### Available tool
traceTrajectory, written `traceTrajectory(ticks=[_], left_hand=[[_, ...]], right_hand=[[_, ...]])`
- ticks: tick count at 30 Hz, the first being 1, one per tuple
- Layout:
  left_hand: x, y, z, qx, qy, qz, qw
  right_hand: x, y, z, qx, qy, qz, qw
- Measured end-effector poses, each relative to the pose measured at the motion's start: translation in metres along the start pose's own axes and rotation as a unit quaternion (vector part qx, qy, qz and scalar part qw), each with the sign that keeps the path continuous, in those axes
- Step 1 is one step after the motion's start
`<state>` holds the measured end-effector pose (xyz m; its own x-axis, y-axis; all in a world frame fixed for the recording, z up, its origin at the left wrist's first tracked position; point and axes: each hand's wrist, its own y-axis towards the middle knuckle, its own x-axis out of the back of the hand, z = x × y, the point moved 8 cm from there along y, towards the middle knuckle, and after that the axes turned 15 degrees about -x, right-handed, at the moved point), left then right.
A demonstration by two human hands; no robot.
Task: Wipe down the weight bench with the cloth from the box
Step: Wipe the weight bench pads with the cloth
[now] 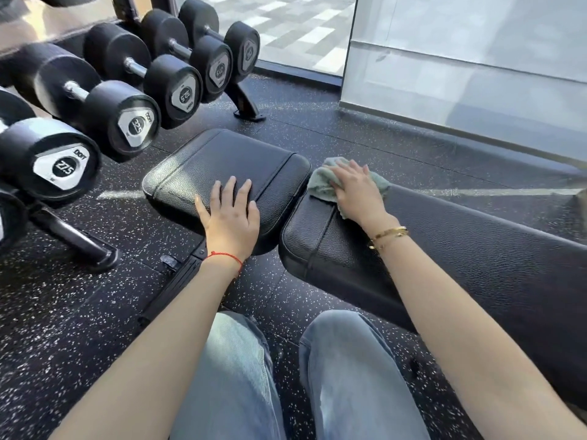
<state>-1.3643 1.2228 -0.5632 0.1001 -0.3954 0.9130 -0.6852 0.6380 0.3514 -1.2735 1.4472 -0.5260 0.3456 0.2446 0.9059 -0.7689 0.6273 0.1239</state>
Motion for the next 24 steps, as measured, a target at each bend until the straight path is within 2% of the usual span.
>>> traceTrajectory(ticks=[2, 5, 8, 10, 13, 16, 18, 20, 24], left_hand=[[0.0, 0.0, -0.001, 0.0, 0.007, 0.004, 1.0], [0.001, 0.0, -0.001, 0.001, 0.012, 0.011, 1.0], [0.001, 0.0, -0.002, 0.001, 0.02, 0.034, 0.999], [0.0, 0.001, -0.003, 0.003, 0.023, 0.056, 0.998], [-0.001, 0.001, -0.005, 0.02, 0.023, 0.089, 0.996], [0.007, -0.004, -0.026, 0.012, 0.007, 0.052, 0.999], [0.012, -0.009, -0.056, -0.027, -0.027, 0.013, 0.999], [0.011, -0.014, -0.088, -0.065, -0.068, -0.002, 0.996], [0.006, -0.014, -0.132, -0.111, -0.096, -0.021, 0.989]], right_hand=[[-0.004, -0.015, 0.015, 0.024, 0.001, 0.004, 1.0], [-0.003, -0.081, 0.03, 0.119, 0.031, 0.043, 0.992], [0.008, -0.142, 0.016, 0.158, 0.037, 0.072, 0.984], [0.022, -0.15, -0.01, 0.135, 0.032, 0.062, 0.988], [0.041, -0.115, -0.053, 0.051, 0.02, 0.028, 0.998], [0.045, -0.07, -0.07, -0.047, 0.011, -0.013, 0.999], [0.038, -0.059, -0.065, -0.082, 0.01, -0.029, 0.996], [0.03, -0.073, -0.05, -0.058, 0.017, -0.028, 0.998], [0.029, -0.147, -0.034, 0.056, 0.037, 0.024, 0.997]])
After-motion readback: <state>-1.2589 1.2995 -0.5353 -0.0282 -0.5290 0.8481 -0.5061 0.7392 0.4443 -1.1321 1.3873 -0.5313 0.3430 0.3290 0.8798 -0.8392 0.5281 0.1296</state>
